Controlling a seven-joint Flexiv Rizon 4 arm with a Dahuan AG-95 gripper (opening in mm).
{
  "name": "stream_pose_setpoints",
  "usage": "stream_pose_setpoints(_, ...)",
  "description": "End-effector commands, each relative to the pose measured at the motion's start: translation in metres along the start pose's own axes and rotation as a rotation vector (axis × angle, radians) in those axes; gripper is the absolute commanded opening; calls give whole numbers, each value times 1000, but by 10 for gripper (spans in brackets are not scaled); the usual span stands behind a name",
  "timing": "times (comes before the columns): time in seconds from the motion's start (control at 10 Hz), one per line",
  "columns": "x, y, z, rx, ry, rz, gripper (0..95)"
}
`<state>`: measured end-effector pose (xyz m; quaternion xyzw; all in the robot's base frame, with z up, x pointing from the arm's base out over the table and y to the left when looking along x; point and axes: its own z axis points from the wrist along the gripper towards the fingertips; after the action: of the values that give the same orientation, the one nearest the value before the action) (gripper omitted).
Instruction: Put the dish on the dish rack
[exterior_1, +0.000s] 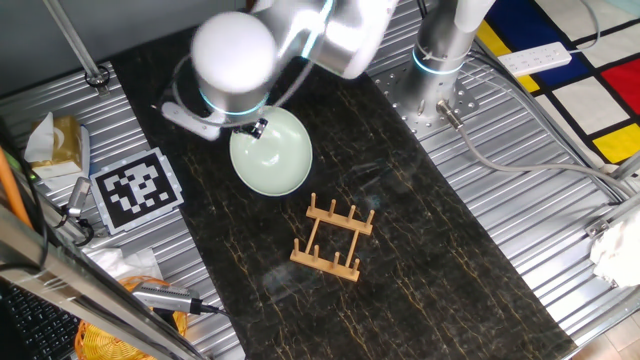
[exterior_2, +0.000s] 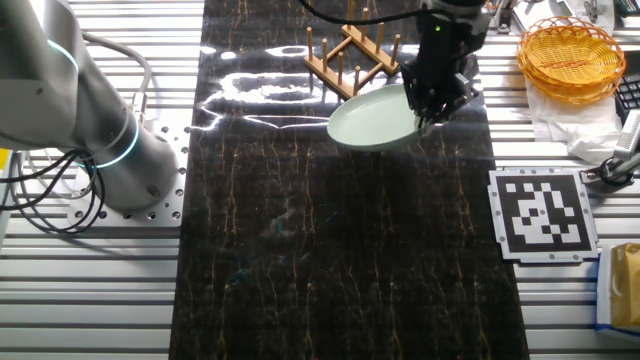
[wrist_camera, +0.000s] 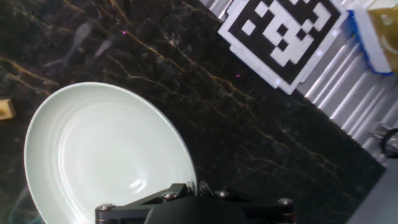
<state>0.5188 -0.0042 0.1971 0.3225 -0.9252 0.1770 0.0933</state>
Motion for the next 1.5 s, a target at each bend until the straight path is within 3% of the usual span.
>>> stream_pose_setpoints(0.1, -5, 4, -29, 1, 2, -6, 0)
stream_pose_setpoints(0.3, -19, 11, -60, -1, 8, 6, 0)
stream_pose_setpoints(0.6, -30, 23, -105, 28, 11, 70, 0)
stream_pose_setpoints(0.8, -35, 28, -120, 40, 27, 99, 0)
stream_pose_setpoints(1.1, -46, 43, -137, 29, 77, 220, 0)
stream_pose_setpoints(1.3, -52, 51, -147, 74, 101, 220, 0)
stream_pose_setpoints(1.5, -65, 61, -159, 165, 105, 186, 0)
